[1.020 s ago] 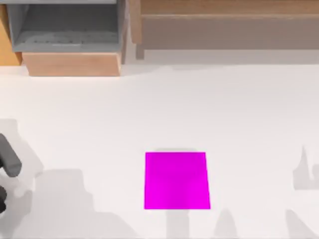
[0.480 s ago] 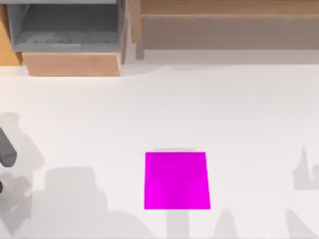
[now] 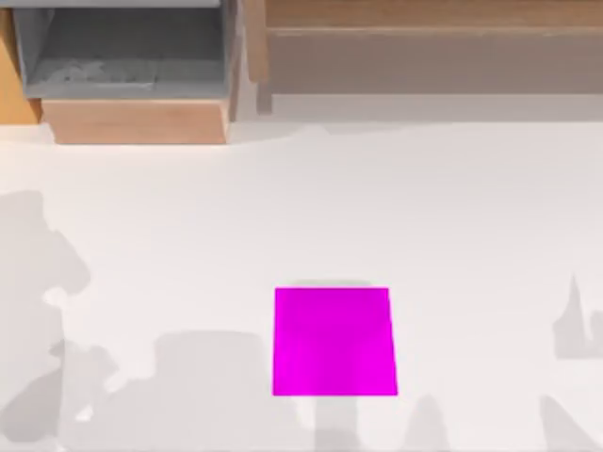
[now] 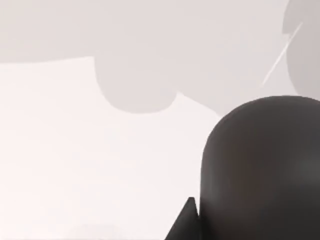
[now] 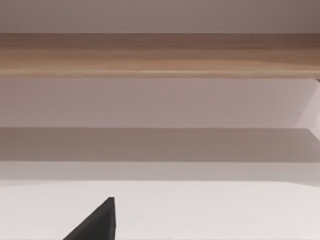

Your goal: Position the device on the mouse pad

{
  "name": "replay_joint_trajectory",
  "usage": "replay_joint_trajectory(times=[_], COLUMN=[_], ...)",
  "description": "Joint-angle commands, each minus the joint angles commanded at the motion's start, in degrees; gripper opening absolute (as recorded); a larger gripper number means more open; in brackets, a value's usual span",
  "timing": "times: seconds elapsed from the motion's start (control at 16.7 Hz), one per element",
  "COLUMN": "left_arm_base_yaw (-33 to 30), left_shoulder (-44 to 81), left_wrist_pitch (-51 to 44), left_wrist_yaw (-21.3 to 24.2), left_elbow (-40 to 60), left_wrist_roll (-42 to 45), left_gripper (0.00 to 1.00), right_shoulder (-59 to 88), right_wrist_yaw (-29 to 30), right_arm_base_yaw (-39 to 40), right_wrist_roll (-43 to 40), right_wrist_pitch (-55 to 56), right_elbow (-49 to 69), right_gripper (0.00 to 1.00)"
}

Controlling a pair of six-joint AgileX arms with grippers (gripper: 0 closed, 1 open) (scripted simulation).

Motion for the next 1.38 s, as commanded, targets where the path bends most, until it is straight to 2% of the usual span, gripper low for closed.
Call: replay_joint_trajectory(times=[0.3, 0.48, 0.66, 1.14, 1.38], left_arm_base_yaw=[-0.6, -5.6, -14.4, -45.1, -55.7], left_shoulder=[0.8, 4.9, 11.6, 31.7, 37.6], left_wrist_pitch=[0.0, -0.6, -1.7, -3.6, -3.2], left_wrist_yaw=[0.0, -0.1, -0.1, 0.1, -0.1], left_elbow=[0.5, 4.9, 11.8, 32.4, 39.2], left_wrist_roll=[0.9, 6.5, 17.5, 58.3, 69.4], left_gripper=[0.00, 0.00, 0.00, 0.00, 0.00], right_shoulder=[0.0, 0.0, 0.0, 0.0, 0.0], right_wrist_yaw=[0.0, 0.0, 0.0, 0.0, 0.0], right_arm_base_yaw=[0.0, 0.0, 0.0, 0.0, 0.0], right_wrist_roll=[0.0, 0.0, 0.0, 0.0, 0.0], right_wrist_pitch=[0.0, 0.0, 0.0, 0.0, 0.0], right_elbow=[0.0, 0.0, 0.0, 0.0, 0.0], right_gripper=[1.00, 1.00, 1.00, 1.00, 1.00])
